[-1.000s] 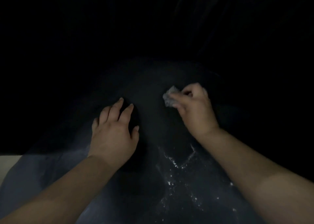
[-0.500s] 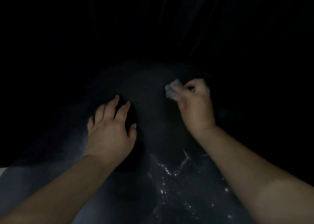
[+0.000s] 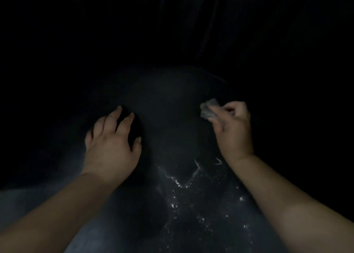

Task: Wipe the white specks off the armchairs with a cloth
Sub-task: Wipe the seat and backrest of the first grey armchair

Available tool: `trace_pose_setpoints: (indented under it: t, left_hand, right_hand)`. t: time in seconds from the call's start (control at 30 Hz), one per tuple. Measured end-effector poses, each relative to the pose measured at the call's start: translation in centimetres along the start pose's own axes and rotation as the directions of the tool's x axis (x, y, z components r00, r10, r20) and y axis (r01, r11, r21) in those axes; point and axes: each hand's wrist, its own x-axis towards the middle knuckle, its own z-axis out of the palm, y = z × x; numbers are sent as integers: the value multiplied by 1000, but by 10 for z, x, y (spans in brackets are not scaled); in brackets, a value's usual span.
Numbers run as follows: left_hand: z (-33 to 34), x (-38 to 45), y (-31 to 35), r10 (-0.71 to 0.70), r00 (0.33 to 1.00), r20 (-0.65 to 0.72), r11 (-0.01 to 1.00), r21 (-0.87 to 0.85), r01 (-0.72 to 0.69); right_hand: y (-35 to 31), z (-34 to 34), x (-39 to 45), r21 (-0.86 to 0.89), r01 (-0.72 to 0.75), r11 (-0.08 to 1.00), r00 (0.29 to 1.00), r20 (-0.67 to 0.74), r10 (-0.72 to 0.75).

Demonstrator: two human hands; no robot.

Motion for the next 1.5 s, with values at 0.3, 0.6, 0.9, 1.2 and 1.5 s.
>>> trace_pose_setpoints:
  t: [0.3, 0.6, 0.9, 1.2, 1.5]
  left_hand:
    - [-5, -35, -13, 7, 997, 75, 1000, 9, -8]
    - [0, -61, -18, 29, 998, 56, 999, 27, -31]
    - [-1, -97, -27, 37, 996, 81, 999, 28, -40]
    - [3, -131, -46, 32, 997, 69, 999, 7, -33]
    - [8, -142, -54, 40, 998, 56, 999, -4, -40]
  right_hand:
    - [-10, -6, -108, 131, -157, 979, 987, -17, 160]
    - [3, -16, -131, 198, -327, 924, 915, -179, 362]
    - [-23, -9, -105, 117, -195, 974, 972, -110, 208]
    - [-70, 29, -118, 98, -23, 995, 998, -56, 29]
    - [-63, 3, -168, 14, 285, 959, 944, 170, -283]
